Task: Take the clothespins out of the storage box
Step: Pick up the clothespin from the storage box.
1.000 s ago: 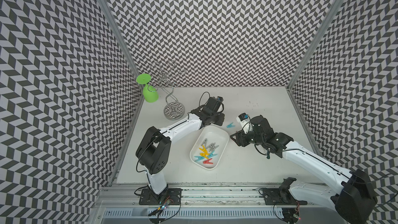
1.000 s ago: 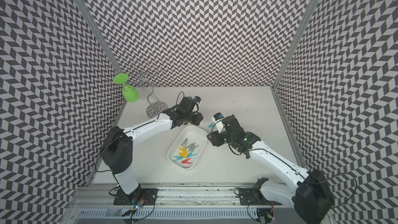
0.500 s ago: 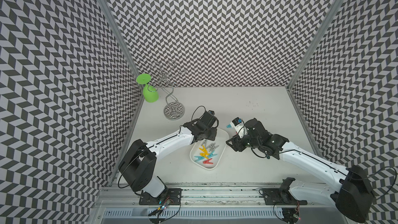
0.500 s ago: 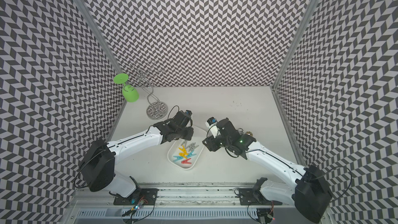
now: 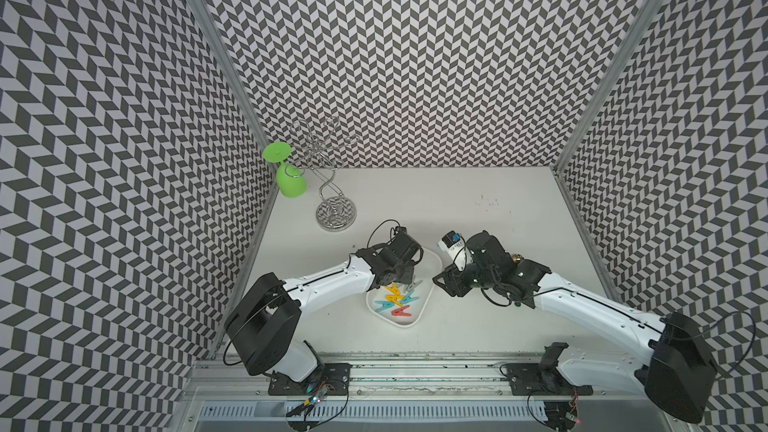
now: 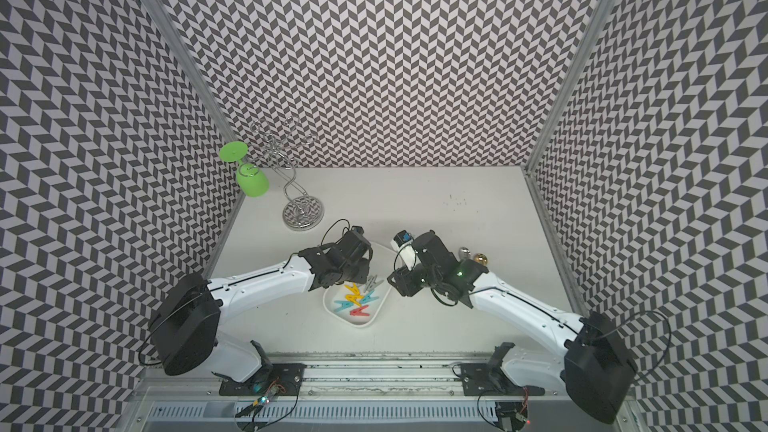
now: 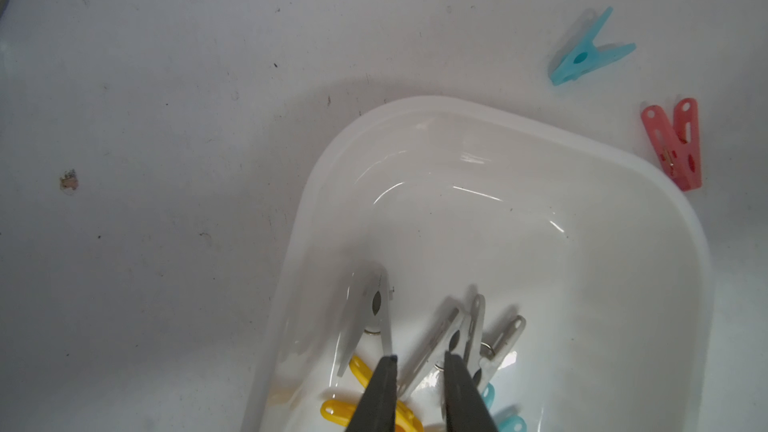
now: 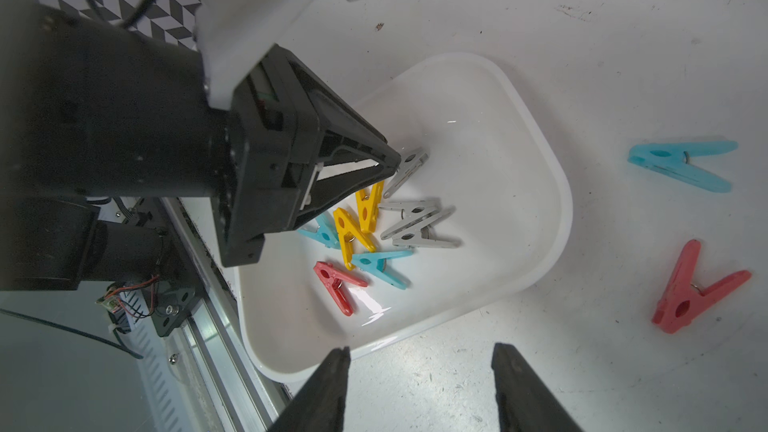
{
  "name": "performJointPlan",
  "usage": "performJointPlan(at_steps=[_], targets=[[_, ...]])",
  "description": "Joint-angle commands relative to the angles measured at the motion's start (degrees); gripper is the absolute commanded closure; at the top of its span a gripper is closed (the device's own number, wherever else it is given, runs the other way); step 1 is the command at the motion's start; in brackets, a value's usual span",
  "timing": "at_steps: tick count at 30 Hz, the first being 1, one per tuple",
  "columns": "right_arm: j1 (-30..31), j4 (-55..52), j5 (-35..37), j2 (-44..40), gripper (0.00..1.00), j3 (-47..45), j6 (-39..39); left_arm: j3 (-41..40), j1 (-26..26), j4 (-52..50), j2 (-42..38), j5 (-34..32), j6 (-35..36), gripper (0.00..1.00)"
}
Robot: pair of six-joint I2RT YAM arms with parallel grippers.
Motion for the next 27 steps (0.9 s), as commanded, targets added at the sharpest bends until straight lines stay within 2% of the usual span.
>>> performJointPlan(at_steps=[1, 27], targets=[[0.6, 1.1, 0.3, 0.3, 0.44, 1.4, -0.5, -1.3, -0.3, 2.0, 1.1, -1.5, -1.5, 0.76], [0.9, 0.6, 1.8, 1.3, 0.50, 1.6, -0.3, -4.4, -0.3, 6.9, 7.6, -1.6, -1.9, 0.85]])
